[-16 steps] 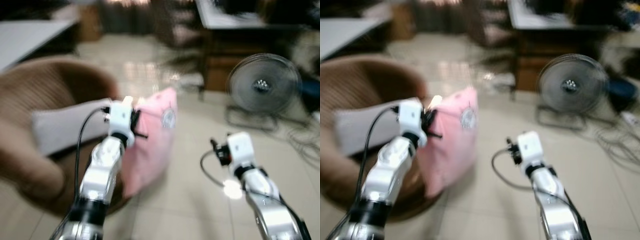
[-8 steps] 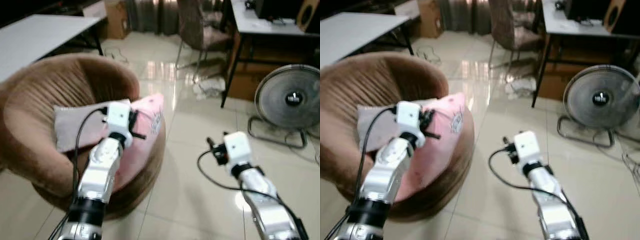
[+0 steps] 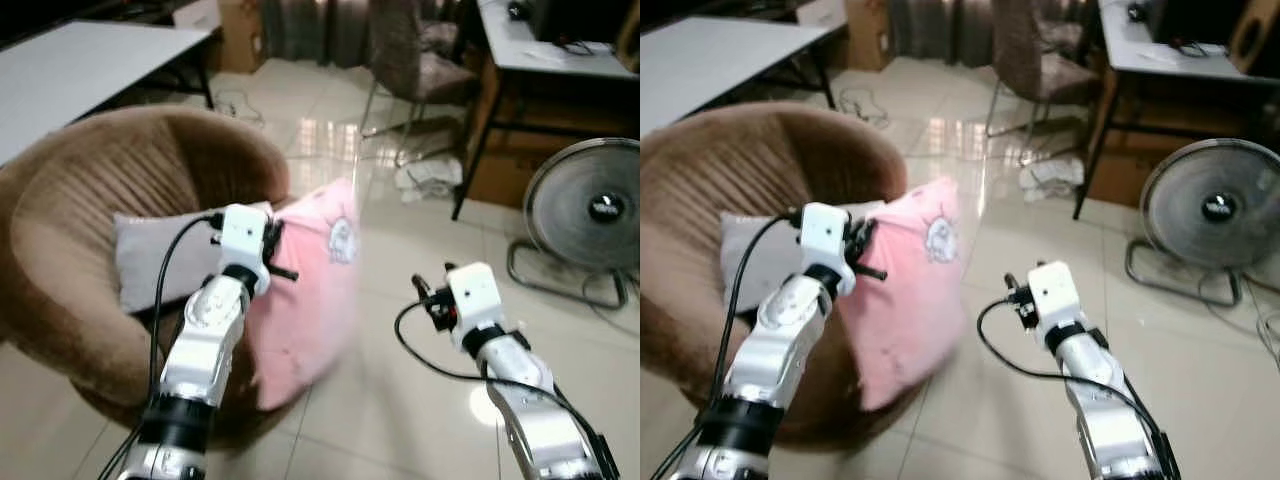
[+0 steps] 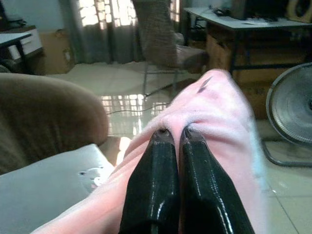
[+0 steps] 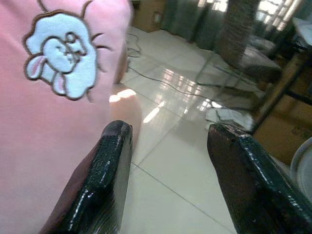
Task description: Move the pillow to the sofa from floor
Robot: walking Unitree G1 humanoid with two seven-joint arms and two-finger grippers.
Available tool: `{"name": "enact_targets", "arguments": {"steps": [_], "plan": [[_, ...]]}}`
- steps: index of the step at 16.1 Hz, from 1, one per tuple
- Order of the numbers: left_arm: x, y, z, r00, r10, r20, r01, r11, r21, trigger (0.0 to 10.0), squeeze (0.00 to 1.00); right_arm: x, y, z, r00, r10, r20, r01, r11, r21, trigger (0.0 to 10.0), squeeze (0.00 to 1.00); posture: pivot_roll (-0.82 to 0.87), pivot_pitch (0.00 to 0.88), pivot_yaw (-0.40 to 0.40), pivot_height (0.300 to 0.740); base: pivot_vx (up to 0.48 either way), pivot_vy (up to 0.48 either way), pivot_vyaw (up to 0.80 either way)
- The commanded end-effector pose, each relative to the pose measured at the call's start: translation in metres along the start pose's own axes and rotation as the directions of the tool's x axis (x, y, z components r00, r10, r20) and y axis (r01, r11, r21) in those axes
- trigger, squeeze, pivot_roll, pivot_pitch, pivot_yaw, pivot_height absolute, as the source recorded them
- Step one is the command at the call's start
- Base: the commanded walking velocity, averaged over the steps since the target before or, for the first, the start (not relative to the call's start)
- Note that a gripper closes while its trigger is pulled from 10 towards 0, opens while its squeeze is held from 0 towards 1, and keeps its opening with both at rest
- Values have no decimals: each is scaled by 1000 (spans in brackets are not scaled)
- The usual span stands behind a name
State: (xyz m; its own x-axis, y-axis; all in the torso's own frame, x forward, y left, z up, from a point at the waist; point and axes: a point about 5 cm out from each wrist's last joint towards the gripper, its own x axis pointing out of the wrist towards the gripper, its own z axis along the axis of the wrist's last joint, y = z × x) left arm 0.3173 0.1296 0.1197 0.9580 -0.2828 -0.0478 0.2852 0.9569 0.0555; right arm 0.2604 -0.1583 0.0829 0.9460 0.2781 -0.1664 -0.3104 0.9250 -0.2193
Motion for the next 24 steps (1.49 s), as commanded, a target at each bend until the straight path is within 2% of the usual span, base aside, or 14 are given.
{"name": "enact_targets", "arguments": {"steps": [1,2,4,7,10,14,19,22,23,24], "plan": [[1,13,13,997,43,56,-44,999,8,10000,0,1,10,3,997,70,24,-71,997,29,10000,0,-72,0,48,740,334,0,0],[1,15,14,997,49,57,-49,999,9,10000,0,-2,19,2,985,172,13,-172,985,3,10000,0,-69,0,50,740,337,0,538],[2,15,14,997,51,57,-52,999,11,10000,0,-4,25,-1,972,237,-2,-237,972,7,10000,0,-65,0,47,740,330,0,800],[1,17,14,997,56,55,-57,998,13,10000,0,-3,22,-4,969,248,-15,-248,969,-8,10000,0,-62,0,47,740,335,0,800],[2,15,12,998,46,47,-47,999,13,10000,0,-4,19,-6,972,231,-43,-231,973,-8,10000,0,-66,0,55,740,334,0,0],[4,4,8,999,-39,17,38,998,52,10000,0,-9,18,-7,972,229,-47,-230,973,-20,10000,0,-66,10,65,740,0,0,0],[5,8,11,995,-100,21,98,993,65,10000,0,-18,12,-4,967,252,-42,-253,966,-45,10000,0,-63,33,70,740,0,0,0],[7,-1,21,975,-217,48,214,975,61,10000,0,-21,8,0,968,250,-35,-252,966,-57,10000,0,-68,37,72,740,0,0,0],[3,-9,29,943,-326,59,325,945,32,10000,0,-22,7,3,968,249,-27,-251,966,-58,10000,0,-72,44,73,740,0,0,0],[-4,-18,35,886,-462,43,462,887,17,10000,0,-23,6,5,968,251,-20,-252,966,-59,10000,0,-70,47,73,740,0,0,0]]}}
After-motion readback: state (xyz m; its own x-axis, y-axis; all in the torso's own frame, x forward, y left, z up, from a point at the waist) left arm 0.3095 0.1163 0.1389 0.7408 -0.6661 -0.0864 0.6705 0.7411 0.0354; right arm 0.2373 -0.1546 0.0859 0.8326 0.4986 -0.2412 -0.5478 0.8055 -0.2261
